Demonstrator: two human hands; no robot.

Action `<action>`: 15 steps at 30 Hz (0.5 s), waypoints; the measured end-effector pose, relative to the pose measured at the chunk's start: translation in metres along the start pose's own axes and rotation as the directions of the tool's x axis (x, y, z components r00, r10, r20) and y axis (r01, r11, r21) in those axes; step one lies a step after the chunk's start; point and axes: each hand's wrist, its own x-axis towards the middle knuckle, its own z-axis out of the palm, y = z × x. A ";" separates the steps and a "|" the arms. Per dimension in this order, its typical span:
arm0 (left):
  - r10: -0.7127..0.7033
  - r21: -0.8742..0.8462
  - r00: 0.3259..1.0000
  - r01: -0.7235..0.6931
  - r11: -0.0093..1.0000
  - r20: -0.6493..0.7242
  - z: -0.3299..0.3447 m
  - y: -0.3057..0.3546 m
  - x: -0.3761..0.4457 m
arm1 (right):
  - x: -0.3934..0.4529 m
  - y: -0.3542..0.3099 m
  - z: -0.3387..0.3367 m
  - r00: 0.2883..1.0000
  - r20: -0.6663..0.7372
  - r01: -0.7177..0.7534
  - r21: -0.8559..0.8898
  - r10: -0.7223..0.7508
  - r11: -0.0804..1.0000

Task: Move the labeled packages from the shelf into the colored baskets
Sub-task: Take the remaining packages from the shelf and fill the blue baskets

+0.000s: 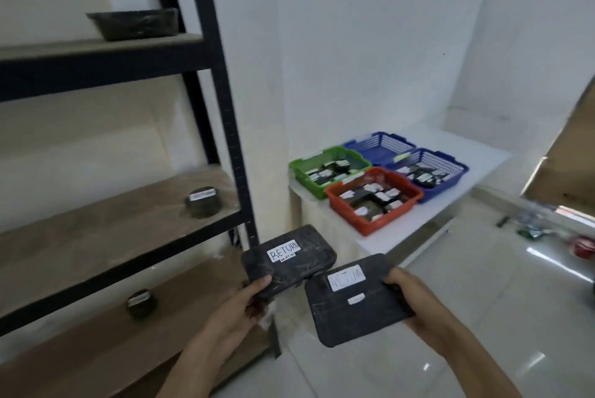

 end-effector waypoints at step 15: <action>0.185 0.099 0.983 -0.186 0.978 0.017 0.198 0.060 0.222 | 0.220 -0.137 -0.202 0.987 -0.138 0.104 0.196 -0.077 0.975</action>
